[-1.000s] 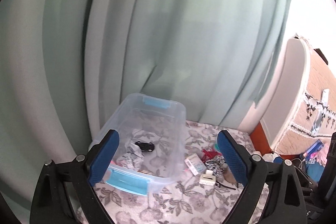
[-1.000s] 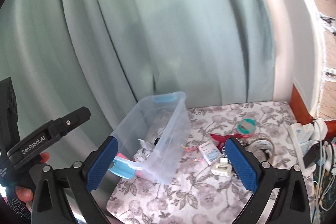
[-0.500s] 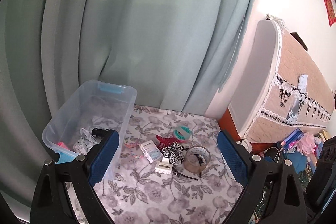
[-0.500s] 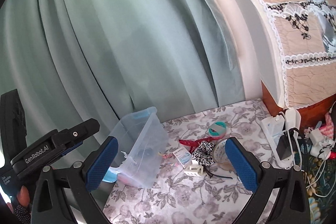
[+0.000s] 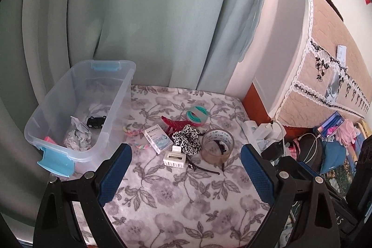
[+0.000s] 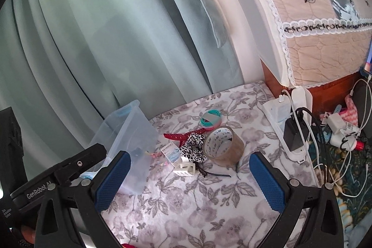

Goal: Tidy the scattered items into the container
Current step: 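Withdraw both tools from the box back toward the remaining items, then grasp the brown packing tape roll with the right tool while the left tool reaches the white clip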

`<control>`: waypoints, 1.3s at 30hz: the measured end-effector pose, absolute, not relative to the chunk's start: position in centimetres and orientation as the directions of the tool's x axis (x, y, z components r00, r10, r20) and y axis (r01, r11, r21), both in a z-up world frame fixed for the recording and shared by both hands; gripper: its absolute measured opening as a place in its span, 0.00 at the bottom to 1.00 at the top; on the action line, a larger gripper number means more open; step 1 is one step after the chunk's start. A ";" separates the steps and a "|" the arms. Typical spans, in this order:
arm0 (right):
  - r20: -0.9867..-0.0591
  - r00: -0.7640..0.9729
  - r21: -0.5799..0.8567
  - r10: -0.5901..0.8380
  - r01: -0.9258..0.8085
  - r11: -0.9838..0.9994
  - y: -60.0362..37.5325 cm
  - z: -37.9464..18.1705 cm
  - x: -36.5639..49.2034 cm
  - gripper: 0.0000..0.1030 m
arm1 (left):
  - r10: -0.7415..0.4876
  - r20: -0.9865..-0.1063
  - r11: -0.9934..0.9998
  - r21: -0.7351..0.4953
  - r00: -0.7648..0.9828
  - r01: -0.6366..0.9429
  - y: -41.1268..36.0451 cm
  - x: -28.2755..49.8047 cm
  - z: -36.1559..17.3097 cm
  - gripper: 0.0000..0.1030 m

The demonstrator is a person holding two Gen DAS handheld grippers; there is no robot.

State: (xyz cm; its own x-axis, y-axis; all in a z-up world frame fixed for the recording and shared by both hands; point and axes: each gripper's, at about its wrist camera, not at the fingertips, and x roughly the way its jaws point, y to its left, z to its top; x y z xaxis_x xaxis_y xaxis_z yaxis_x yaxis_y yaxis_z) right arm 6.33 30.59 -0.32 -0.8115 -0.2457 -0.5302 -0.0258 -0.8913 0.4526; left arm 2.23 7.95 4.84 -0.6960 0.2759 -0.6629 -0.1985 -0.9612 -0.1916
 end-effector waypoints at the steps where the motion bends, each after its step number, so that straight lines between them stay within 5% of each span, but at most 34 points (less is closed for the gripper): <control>1: -0.538 -0.807 0.453 -0.243 -0.034 -0.891 30.8 -0.7 6.2 1.00 | 0.281 -0.666 -0.960 -0.199 -0.691 -0.199 7.9 2.0 4.5 0.92; 5: -0.563 -0.793 0.445 -0.233 -0.053 -0.894 31.0 -1.8 5.4 1.00 | 0.293 -0.686 -0.956 -0.210 -0.666 -0.204 8.1 1.3 2.9 1.00; 39: -0.784 -0.575 0.326 -0.236 -0.057 -0.944 30.4 -13.1 -4.7 1.00 | 0.266 -0.874 -0.964 -0.232 -0.407 -0.134 9.9 -8.7 -12.8 1.00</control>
